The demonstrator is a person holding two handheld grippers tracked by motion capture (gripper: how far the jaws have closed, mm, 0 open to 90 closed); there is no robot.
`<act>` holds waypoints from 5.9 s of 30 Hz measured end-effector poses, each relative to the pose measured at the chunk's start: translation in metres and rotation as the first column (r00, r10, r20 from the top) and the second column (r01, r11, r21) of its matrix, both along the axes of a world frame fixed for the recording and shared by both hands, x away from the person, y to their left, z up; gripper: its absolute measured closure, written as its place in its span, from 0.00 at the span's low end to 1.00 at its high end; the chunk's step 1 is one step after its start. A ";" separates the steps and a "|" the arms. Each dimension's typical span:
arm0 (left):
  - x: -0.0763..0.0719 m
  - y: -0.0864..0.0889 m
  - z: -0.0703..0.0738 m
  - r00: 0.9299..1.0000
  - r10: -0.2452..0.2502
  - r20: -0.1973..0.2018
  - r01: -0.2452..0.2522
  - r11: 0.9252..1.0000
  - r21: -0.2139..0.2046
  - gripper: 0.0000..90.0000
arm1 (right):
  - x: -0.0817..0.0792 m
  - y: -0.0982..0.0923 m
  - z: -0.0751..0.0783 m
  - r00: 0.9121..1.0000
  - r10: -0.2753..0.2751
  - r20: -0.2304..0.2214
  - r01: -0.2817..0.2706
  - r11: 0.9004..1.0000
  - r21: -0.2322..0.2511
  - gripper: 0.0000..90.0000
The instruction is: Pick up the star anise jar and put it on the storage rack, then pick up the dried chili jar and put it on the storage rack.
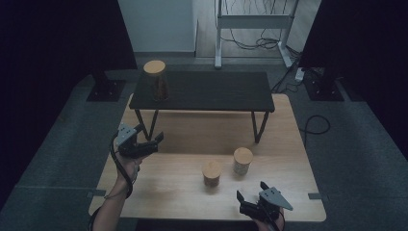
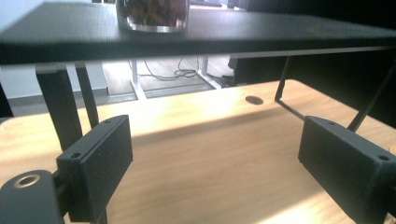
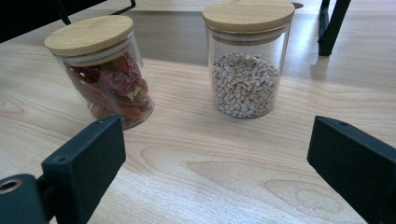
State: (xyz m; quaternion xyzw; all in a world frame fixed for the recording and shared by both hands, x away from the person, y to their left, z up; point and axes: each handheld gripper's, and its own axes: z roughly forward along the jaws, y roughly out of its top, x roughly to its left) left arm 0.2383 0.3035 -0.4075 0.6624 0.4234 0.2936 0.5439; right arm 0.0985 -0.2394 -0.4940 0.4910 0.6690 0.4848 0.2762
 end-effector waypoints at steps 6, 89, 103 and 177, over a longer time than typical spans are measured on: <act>-0.003 -0.001 -0.010 0.999 -0.014 -0.029 0.015 1.000 0.016 0.11 | 0.001 0.001 0.000 1.000 0.005 -0.004 -0.005 1.000 -0.004 0.04; -0.005 0.001 -0.023 0.995 -0.059 -0.075 0.061 0.998 0.025 0.10 | 0.027 0.032 0.017 0.975 0.220 -0.010 -0.220 0.974 -0.060 0.00; -0.003 0.007 -0.026 0.995 -0.051 -0.090 0.053 0.999 0.014 0.10 | 0.041 0.047 0.019 0.968 0.251 -0.022 -0.252 0.964 -0.081 0.00; -0.001 0.007 -0.029 0.994 -0.035 -0.100 0.038 0.999 0.030 0.10 | 0.095 0.095 0.008 0.969 0.244 -0.045 -0.248 0.953 -0.173 0.00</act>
